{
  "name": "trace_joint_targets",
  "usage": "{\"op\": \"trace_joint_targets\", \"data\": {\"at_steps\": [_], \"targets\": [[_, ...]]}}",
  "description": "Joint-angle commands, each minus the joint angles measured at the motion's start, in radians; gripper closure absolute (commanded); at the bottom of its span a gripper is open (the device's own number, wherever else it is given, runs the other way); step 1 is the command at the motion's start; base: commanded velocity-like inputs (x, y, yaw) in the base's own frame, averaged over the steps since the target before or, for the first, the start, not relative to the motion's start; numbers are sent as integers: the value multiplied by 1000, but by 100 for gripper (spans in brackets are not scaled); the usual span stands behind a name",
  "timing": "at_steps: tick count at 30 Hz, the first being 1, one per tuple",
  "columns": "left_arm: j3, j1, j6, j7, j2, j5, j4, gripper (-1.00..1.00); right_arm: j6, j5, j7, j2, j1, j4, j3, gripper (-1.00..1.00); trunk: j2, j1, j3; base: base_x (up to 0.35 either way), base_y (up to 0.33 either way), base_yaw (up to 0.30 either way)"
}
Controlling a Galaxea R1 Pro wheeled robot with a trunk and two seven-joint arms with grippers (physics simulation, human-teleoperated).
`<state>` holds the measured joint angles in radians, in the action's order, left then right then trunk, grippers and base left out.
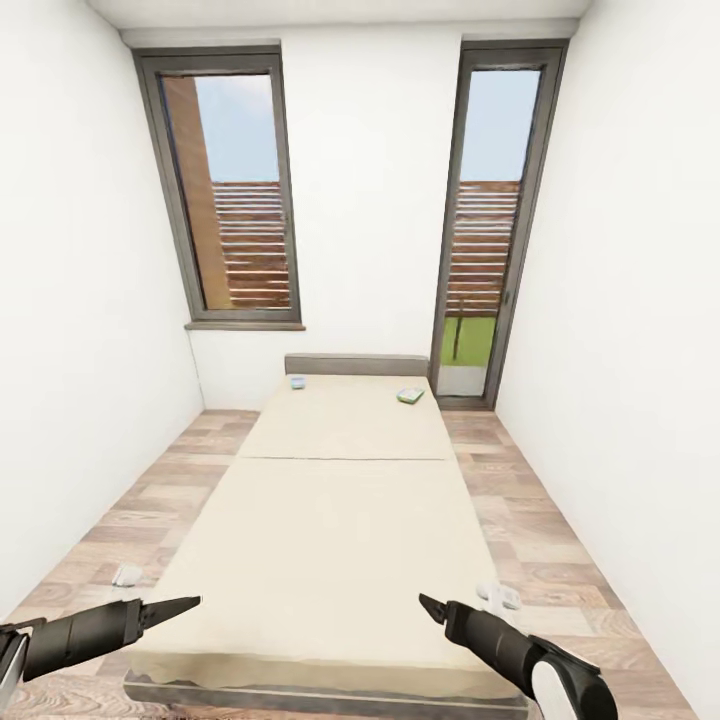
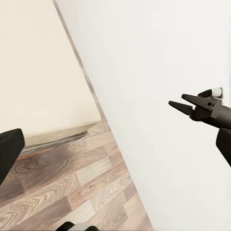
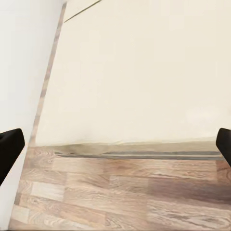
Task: Put all the toys in the child's room - the three board games (two on the bed and one on the table), the two jigsaw puzzles on the table, and the tennis ball on the table - inside the toy box on the table in the child's room.
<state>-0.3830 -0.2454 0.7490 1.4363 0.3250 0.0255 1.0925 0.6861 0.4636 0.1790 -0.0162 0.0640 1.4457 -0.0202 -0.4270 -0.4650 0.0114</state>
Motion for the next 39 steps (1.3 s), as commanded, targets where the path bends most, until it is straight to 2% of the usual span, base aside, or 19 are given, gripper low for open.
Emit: {"op": "trace_joint_targets", "data": {"at_steps": [1,4,12,19,29,39], "targets": [[0,-1,10,6,0,1,0,-100,6,0,17,0,0,1,-5,-100,6,3,-2,0,0,204],[0,-2,10,22,1,0,0,-100,8,0,54,1,0,3,-27,-100,27,15,-11,0,0,237],[-1,-3,15,56,4,-2,-3,-100,12,0,78,1,-1,4,-61,-100,27,15,-11,0,0,275],[-14,-2,18,69,17,-1,-5,-100,14,0,82,1,-1,4,-66,-100,27,15,-11,0,0,287],[-18,-2,19,73,21,-1,-5,-100,15,0,83,1,-1,4,-68,-100,27,15,-11,0,0,275],[-19,-2,22,72,20,-1,-5,-100,12,0,83,0,-3,6,-66,-100,27,15,-11,0,0,71]]}}
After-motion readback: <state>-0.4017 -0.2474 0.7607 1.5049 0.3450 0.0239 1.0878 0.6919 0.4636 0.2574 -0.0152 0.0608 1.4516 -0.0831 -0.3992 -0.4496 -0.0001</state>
